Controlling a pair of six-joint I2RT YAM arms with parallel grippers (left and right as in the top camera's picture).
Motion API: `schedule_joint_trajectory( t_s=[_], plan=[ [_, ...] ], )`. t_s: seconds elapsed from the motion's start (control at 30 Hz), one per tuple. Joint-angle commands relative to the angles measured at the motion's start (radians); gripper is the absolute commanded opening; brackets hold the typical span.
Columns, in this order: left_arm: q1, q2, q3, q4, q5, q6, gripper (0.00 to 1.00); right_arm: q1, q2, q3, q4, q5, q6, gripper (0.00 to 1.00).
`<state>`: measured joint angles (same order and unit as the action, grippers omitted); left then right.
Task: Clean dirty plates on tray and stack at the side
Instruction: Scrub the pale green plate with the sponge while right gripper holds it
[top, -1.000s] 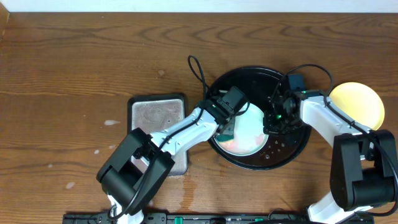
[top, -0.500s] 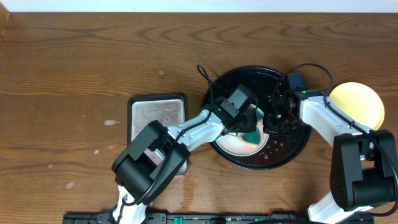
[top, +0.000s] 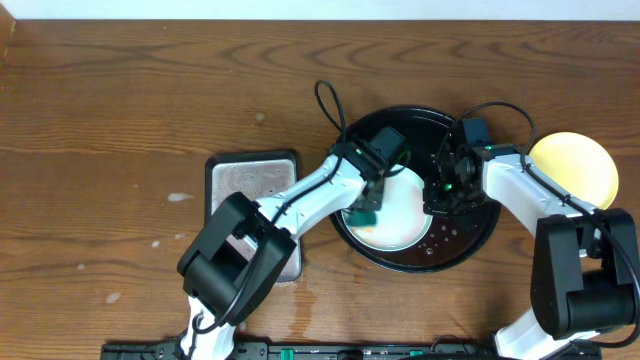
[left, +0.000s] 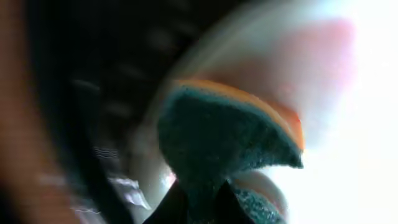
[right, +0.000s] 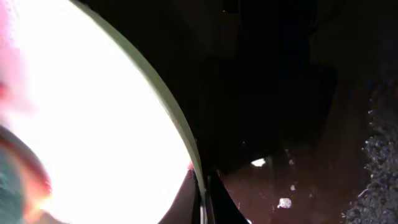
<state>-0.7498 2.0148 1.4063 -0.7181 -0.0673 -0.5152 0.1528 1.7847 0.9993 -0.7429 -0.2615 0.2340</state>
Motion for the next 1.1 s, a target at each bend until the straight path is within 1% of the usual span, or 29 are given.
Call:
schedule_joint_trajectory(
  t_s=[0.0,0.07,0.13,0.3,0.4,0.47,0.57,0.7,0.8,0.87,1.03,1.07],
  plan=[
    [0.025,0.037,0.025,-0.018,-0.259,0.096,0.07,0.002,0.010,-0.014,-0.002,0.089,-0.003,0.01],
    [0.025,0.039,0.025,-0.014,-0.244,0.076,0.07,0.002,0.010,-0.014,-0.005,0.089,-0.003,0.01],
    [0.025,0.048,0.024,0.006,-0.160,0.058,0.08,0.002,0.010,-0.014,-0.005,0.089,-0.003,0.01],
    [0.023,0.094,0.024,0.142,0.248,0.055,0.07,0.002,0.010,-0.014,-0.004,0.089,-0.003,0.01],
    [0.013,0.112,0.024,0.232,0.453,0.020,0.07,0.002,0.010,-0.014,-0.004,0.089,-0.003,0.01],
    [0.001,0.115,0.024,0.280,0.539,0.020,0.08,0.002,0.010,-0.014,-0.003,0.089,-0.003,0.01],
    [-0.025,0.115,0.024,0.323,0.603,0.020,0.08,0.002,0.010,-0.014,-0.002,0.089,-0.003,0.01],
    [-0.051,0.116,0.024,0.299,0.584,0.020,0.08,0.002,0.010,-0.014,-0.002,0.089,-0.003,0.01],
    [-0.046,0.116,0.024,0.238,0.470,0.013,0.08,0.002,0.010,-0.014,-0.002,0.089,-0.003,0.01],
    [-0.032,0.116,0.024,0.176,0.357,-0.001,0.07,0.002,0.010,-0.014,-0.002,0.089,-0.003,0.01],
    [-0.001,0.115,0.025,0.035,0.006,-0.002,0.07,0.002,0.010,-0.014,-0.002,0.089,-0.004,0.01],
    [0.003,0.115,0.026,0.007,-0.112,-0.002,0.08,0.002,0.010,-0.014,-0.001,0.089,-0.003,0.01]
  ],
)
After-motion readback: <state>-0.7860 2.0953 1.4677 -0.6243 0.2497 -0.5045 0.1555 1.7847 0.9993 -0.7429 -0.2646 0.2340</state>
